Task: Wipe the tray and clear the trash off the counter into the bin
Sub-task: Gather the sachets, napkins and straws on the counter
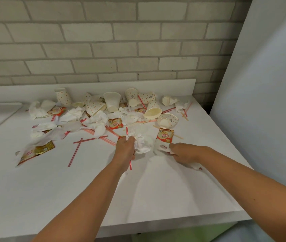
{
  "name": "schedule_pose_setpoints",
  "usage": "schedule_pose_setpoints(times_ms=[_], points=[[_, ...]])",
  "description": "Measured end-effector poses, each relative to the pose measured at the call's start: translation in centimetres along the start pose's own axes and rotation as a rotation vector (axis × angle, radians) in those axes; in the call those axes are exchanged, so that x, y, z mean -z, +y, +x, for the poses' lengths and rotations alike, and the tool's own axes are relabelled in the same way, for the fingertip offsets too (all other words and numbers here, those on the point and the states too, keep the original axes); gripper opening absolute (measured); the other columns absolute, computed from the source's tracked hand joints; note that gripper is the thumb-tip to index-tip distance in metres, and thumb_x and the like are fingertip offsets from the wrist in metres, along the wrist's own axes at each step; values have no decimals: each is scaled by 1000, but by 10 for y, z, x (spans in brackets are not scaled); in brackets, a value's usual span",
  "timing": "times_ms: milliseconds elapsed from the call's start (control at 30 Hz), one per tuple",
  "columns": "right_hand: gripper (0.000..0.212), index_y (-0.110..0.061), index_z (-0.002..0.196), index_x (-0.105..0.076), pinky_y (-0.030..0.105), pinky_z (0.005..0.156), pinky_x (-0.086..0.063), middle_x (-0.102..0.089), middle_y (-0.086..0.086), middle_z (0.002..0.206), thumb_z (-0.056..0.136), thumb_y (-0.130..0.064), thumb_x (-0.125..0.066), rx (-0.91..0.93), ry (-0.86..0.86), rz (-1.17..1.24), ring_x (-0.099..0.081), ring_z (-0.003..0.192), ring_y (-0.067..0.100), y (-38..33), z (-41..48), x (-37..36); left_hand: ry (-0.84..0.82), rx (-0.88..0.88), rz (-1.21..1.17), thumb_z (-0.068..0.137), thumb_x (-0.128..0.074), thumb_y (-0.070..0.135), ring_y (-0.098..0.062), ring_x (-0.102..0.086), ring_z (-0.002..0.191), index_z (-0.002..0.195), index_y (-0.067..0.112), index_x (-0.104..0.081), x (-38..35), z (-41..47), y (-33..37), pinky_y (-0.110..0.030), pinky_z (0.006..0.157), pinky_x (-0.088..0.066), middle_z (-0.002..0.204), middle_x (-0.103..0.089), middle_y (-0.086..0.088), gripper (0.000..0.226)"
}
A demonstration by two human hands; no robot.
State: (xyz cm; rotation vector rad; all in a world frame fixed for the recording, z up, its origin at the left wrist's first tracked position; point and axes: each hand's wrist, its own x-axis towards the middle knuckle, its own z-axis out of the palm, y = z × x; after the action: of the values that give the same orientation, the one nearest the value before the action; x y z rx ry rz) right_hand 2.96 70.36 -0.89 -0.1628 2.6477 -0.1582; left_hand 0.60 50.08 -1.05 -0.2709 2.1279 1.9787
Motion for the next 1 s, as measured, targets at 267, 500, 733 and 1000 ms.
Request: schedule_pose_setpoints(times_ms=[267,500,733,1000], points=[[12,-11,99,-38,26,57,-38,-49,4,85,101,-19,-31,166,11,168,-49,65,17,-126,-2,24,124,-1,12,97,-34,19,-13,-33,56,114,6,-53,88,-20,-5,-21,47,-28,68,-43,-1,28],[19,-13,79,-42,25,50,-35,-48,3,70,95,-8,-33,389,-38,297,-42,55,17,-260,19,20,336,-43,28,94,-33,16,-16,-37,58,120,2,-52,210,-50,-12,-22,48,-29,86,-47,-26,35],[18,-8,78,-45,24,48,-38,-52,7,68,91,-1,-35,624,-248,257,-44,52,16,-409,20,-19,650,-36,93,89,-35,15,-31,-53,88,102,9,-56,341,-97,-50,-45,78,-45,107,-60,-21,26],[22,-6,77,-49,21,40,-40,-51,7,63,92,1,-33,539,-538,218,-45,41,13,-521,24,-100,923,206,193,96,-32,15,-30,-49,101,124,-1,-50,436,-154,-135,-35,84,-37,115,-54,-15,36]])
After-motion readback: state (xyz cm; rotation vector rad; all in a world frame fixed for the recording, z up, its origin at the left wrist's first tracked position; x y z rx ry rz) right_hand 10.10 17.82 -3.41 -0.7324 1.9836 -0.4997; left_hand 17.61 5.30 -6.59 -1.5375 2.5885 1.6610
